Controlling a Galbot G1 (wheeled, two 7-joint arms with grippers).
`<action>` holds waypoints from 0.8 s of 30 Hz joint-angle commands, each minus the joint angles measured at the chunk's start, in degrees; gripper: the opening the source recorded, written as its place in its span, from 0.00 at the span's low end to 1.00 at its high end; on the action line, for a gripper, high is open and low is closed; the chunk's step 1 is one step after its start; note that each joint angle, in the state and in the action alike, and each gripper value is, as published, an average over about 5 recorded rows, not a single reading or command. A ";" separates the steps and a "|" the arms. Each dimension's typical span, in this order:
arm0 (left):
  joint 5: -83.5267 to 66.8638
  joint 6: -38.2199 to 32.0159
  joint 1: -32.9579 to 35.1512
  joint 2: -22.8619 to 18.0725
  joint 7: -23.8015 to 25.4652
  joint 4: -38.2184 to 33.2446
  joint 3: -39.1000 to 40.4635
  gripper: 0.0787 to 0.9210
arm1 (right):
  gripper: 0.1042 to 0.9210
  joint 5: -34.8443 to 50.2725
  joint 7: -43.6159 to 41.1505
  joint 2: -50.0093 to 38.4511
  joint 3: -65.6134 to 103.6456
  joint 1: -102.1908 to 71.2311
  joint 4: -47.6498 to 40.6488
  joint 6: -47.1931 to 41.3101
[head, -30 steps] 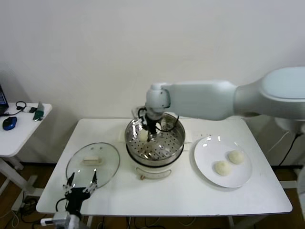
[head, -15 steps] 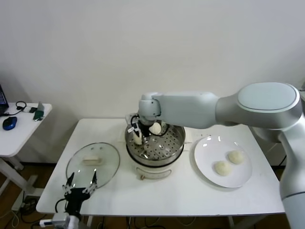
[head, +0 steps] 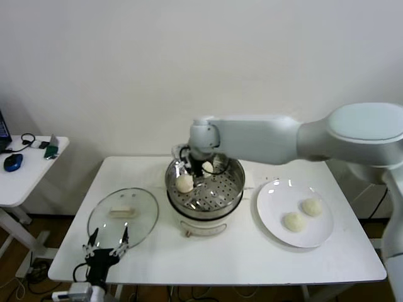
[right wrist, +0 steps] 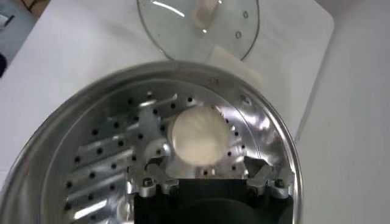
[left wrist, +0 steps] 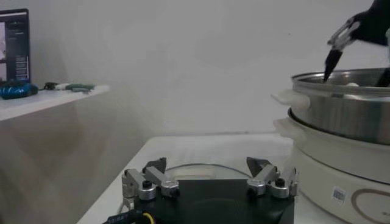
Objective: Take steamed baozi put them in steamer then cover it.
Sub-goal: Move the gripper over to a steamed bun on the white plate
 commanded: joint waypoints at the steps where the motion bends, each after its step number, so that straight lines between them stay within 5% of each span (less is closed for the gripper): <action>1: 0.03 0.13 0.03 0.01 0.01 -0.11 0.01 0.88 | 0.88 5.18 -10.79 -13.91 -3.97 11.65 4.57 5.19; 13: 0.05 0.30 -0.60 -0.08 0.04 0.11 0.55 0.88 | 0.88 -6.51 -12.75 -40.85 -17.97 14.02 11.02 7.07; 24: 0.87 0.33 -0.51 -1.42 0.00 0.01 0.64 0.88 | 0.88 -18.42 -9.17 -48.48 0.90 -12.31 9.64 5.60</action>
